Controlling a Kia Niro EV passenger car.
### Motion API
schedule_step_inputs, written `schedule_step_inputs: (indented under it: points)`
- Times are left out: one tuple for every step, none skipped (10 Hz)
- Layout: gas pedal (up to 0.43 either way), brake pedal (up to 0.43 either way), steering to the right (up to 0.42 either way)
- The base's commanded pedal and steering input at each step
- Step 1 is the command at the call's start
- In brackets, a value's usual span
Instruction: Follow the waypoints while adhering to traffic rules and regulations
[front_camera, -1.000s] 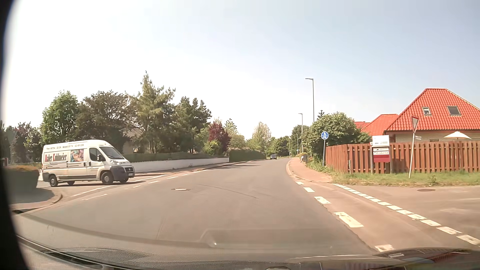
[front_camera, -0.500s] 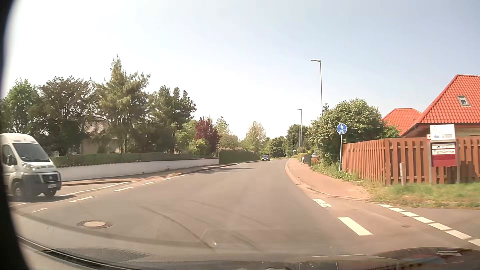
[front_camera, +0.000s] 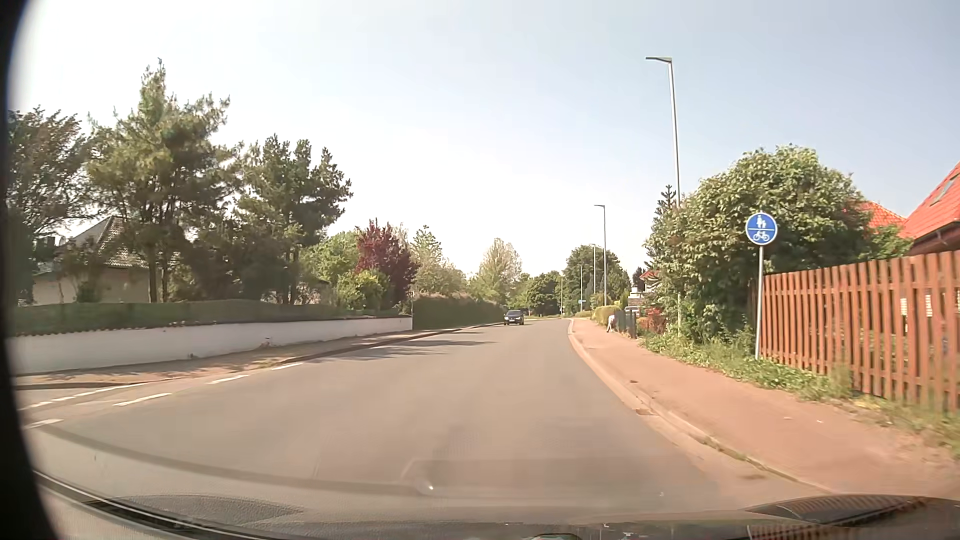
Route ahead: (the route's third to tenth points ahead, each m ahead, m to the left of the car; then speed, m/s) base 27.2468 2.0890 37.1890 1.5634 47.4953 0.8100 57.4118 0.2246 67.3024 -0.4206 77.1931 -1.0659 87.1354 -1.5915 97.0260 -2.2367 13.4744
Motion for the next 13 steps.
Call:
schedule_step_inputs:
  points:
    - [0.197,0.0,0.012]
    - [0.197,0.0,0.012]
    - [0.197,0.0,0.011]
    - [0.197,0.0,0.011]
    - [0.197,0.0,0.011]
    - [0.197,0.0,0.011]
    - [0.197,0.0,0.011]
    - [0.197,0.0,0.011]
    - [0.197,0.0,0.011]
    - [0.197,0.0,0.011]
    - [0.197,0.0,0.011]
    - [0.197,0.0,0.011]
    - [0.197,0.0,0.011]
